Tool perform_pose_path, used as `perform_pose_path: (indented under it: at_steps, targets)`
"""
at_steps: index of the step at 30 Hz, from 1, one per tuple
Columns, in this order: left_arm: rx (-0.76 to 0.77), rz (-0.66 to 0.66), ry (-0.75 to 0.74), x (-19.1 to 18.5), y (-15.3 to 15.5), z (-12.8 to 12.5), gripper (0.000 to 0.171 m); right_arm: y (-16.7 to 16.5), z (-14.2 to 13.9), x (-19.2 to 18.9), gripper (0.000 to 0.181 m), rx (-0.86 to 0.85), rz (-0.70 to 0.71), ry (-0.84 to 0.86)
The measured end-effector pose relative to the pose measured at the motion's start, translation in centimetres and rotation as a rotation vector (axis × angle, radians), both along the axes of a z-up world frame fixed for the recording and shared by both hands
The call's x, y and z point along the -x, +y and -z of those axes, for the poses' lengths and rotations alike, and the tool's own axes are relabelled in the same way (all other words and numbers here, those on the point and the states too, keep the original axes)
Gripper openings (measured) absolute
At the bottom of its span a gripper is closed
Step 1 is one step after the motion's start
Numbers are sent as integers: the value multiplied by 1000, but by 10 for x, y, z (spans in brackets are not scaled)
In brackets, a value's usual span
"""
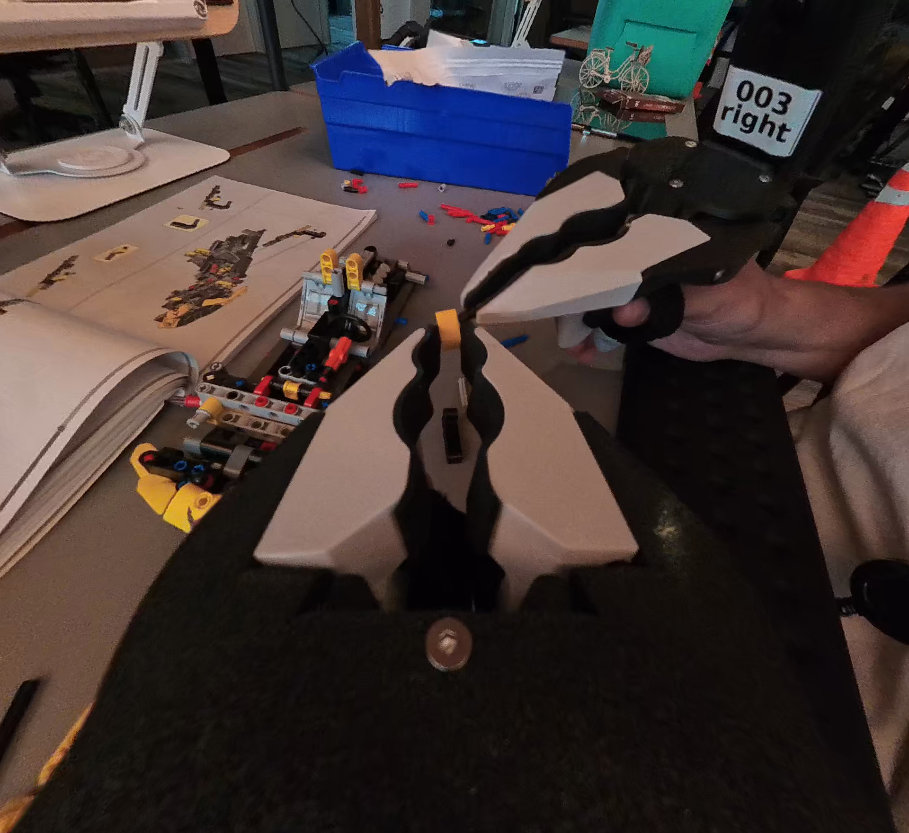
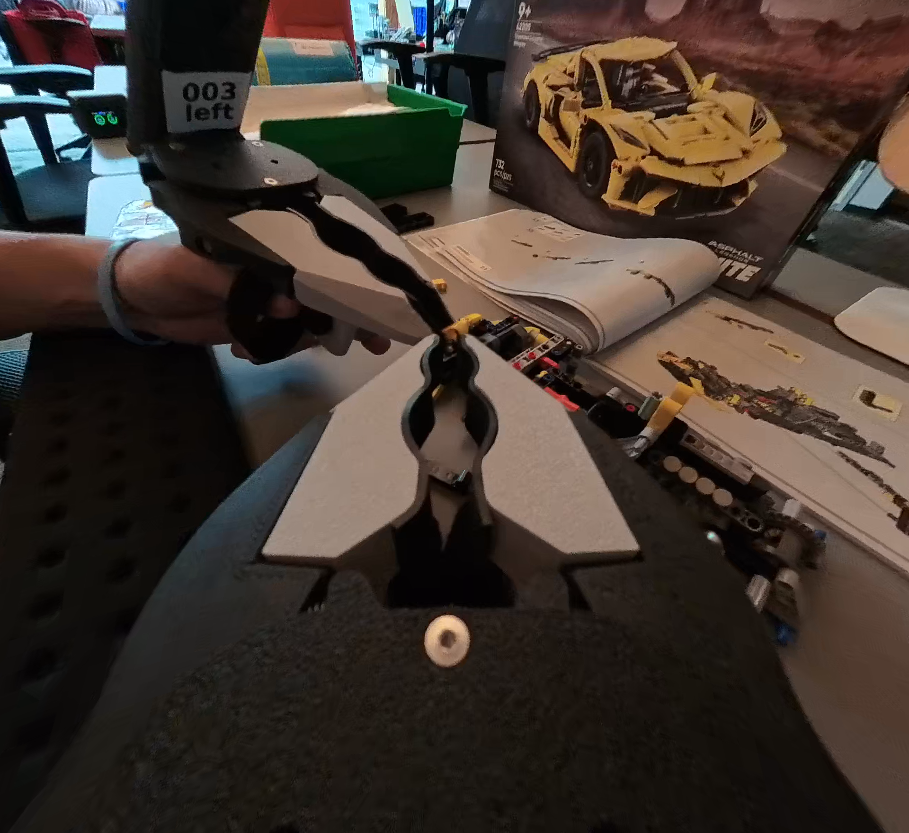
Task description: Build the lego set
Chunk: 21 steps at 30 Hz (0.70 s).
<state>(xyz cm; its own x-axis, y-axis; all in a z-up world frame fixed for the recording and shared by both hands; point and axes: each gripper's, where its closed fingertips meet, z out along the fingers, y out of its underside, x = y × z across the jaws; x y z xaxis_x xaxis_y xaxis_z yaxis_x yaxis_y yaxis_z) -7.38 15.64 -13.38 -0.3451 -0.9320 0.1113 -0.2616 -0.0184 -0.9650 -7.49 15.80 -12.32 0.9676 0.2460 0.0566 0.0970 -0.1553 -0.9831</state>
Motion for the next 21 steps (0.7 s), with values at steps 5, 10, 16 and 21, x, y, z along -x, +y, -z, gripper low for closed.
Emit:
perform_pose_path:
  at_steps: [5, 10, 16, 21]
  targets:
    - [9, -5, -3, -1, 0, -1, 6, 0, -2, -1, 4, -9, 0, 4]
    - [58, 1, 2, -1, 0, -2, 6, 1, -3, -1, 4, -25, 14, -46]
    - [69, -7, 5, -2, 1, -2, 6, 2, -4, -3, 4, -33, 34, -83]
    - [68, 1, 13, -2, -1, -1, 6, 1, -8, -2, 4, -55, 37, -96]
